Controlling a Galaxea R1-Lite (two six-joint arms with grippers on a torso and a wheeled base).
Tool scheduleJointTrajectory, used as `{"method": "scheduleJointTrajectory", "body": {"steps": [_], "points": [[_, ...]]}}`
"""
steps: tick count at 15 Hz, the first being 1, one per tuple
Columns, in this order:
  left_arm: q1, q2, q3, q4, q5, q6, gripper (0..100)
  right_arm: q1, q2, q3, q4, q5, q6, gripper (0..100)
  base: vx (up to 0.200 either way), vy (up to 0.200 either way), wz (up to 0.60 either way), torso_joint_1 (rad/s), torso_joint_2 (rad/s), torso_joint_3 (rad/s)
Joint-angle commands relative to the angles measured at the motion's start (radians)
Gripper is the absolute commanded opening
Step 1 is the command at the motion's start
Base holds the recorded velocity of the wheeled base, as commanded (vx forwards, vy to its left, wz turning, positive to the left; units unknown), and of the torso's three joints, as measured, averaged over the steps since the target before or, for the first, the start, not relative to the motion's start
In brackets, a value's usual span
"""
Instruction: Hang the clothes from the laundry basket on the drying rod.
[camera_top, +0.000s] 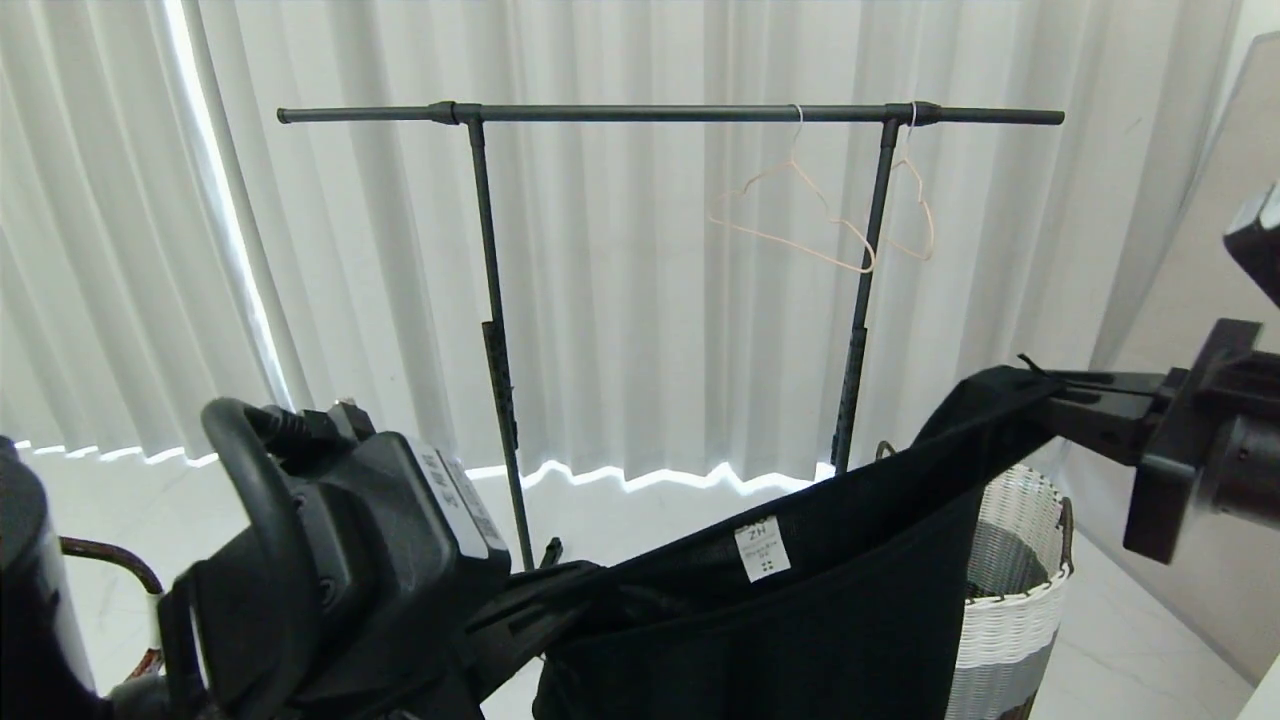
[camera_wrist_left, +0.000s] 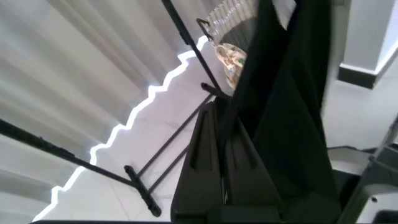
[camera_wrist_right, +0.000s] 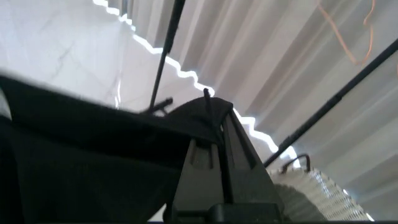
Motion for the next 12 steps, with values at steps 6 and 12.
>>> {"method": "scheduleJointTrajectory", "body": {"steps": [6,12], "points": [[0.106,0.069,-0.143,-0.001,-0.001,-0.003,0,0.119,-0.171,0.045,0.191,0.001,-0.092,0,0.0,0.0,0.0,0.0,0.0,0.0],[0.198,0.095,-0.249,-0.001,-0.001,0.0,0,0.066,-0.128,-0.026,0.182,0.001,-0.101,0,0.0,0.0,0.0,0.0,0.0,0.0]]}}
